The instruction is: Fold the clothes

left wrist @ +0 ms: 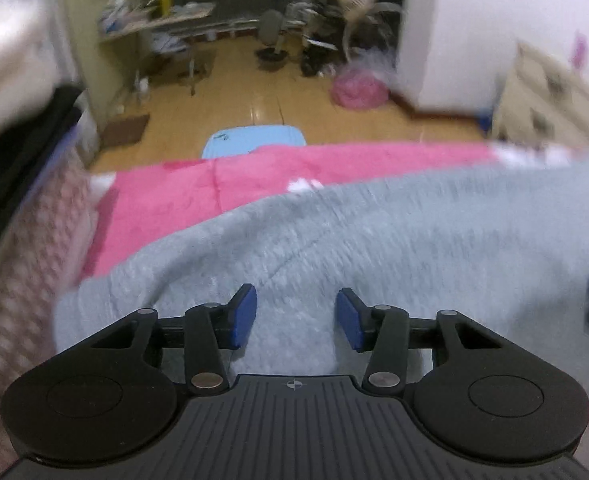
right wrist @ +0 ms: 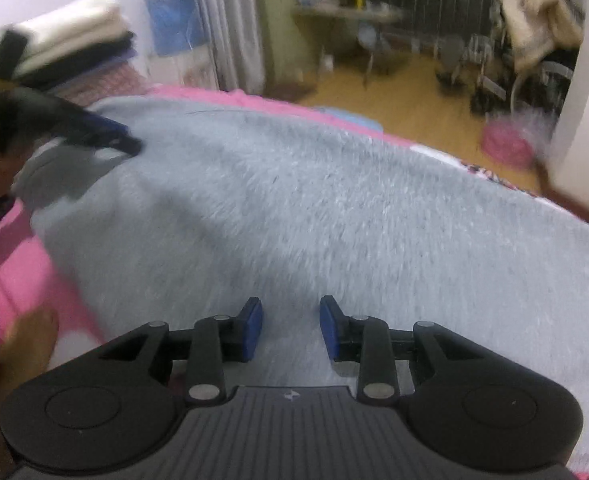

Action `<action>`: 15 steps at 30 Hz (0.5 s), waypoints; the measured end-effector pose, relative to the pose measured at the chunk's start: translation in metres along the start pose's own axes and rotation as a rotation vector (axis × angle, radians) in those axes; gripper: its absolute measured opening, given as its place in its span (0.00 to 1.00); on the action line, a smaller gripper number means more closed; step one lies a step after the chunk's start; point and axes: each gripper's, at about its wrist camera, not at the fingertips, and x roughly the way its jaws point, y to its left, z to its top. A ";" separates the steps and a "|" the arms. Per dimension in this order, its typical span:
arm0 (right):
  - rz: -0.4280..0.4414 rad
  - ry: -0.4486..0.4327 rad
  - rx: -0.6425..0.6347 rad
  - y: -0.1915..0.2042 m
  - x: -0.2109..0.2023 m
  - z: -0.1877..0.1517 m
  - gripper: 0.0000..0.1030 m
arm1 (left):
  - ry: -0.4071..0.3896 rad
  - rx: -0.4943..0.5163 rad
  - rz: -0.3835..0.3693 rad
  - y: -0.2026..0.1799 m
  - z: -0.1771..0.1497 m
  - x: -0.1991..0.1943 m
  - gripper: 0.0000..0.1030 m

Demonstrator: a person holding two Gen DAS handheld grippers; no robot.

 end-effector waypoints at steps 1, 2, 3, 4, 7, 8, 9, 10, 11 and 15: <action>0.005 0.002 0.019 0.000 -0.004 -0.004 0.33 | -0.012 -0.017 0.010 0.004 0.002 -0.002 0.42; 0.009 0.004 0.039 -0.001 -0.008 -0.008 0.33 | -0.016 -0.026 0.032 0.008 0.004 -0.004 0.42; 0.018 0.007 0.060 -0.003 -0.011 -0.009 0.33 | -0.014 -0.034 0.058 0.013 0.006 -0.005 0.42; 0.029 0.012 0.083 -0.007 -0.013 -0.008 0.33 | -0.008 -0.051 0.061 0.017 0.008 -0.006 0.42; 0.052 -0.027 0.117 -0.012 -0.020 0.005 0.34 | 0.016 -0.088 0.036 0.021 0.013 -0.015 0.44; 0.062 -0.049 0.108 -0.010 -0.022 0.009 0.34 | 0.021 -0.069 0.030 0.018 0.013 -0.020 0.44; 0.073 -0.066 0.087 -0.006 -0.022 0.012 0.34 | 0.024 -0.044 0.024 0.014 0.013 -0.025 0.45; 0.084 -0.083 0.065 -0.001 -0.022 0.015 0.34 | 0.030 -0.023 0.016 0.010 0.012 -0.029 0.46; 0.095 -0.100 0.043 0.003 -0.022 0.018 0.34 | 0.046 -0.005 0.009 0.005 0.010 -0.032 0.46; 0.098 -0.018 -0.064 0.026 -0.001 0.003 0.34 | 0.126 -0.002 0.025 0.000 0.001 -0.037 0.46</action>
